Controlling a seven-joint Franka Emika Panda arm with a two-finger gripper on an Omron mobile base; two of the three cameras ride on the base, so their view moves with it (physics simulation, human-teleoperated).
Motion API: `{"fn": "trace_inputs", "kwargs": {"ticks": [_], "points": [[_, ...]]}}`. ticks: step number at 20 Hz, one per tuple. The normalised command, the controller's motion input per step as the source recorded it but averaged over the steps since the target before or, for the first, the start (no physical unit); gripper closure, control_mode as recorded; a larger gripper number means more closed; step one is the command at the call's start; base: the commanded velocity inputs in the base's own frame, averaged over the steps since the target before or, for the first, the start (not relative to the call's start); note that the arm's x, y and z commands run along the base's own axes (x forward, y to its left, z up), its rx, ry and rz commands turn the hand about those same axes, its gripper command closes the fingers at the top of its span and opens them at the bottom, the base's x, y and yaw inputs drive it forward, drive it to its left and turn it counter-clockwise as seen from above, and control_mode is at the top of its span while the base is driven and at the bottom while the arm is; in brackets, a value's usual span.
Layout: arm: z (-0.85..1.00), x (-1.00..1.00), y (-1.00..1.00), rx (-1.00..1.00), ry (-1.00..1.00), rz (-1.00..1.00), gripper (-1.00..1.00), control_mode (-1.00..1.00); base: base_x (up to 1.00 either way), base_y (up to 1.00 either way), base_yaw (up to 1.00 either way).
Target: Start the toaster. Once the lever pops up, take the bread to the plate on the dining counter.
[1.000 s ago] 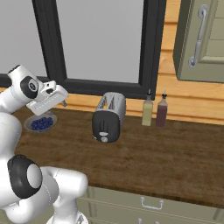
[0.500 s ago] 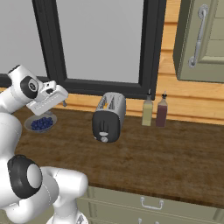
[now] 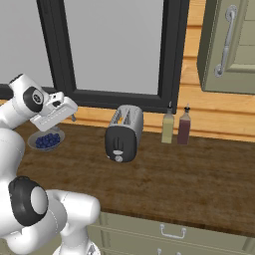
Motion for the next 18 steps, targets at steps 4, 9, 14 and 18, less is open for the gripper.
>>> {"fn": "trace_inputs", "kwargs": {"ticks": [4, 9, 14, 18], "points": [[0.00, 0.00, 0.00, 0.00, 0.00, 0.00, -1.00, -1.00, 0.00, 0.00, 0.00], [0.00, 0.00, 0.00, 0.00, 0.00, 0.00, -1.00, -1.00, 0.00, 0.00, 0.00], [0.00, 0.00, 0.00, 0.00, 0.00, 0.00, -1.00, -1.00, 0.00, 0.00, 0.00], [0.00, 0.00, 0.00, 0.00, 0.00, 0.00, -1.00, -1.00, 0.00, 0.00, 0.00]]}}
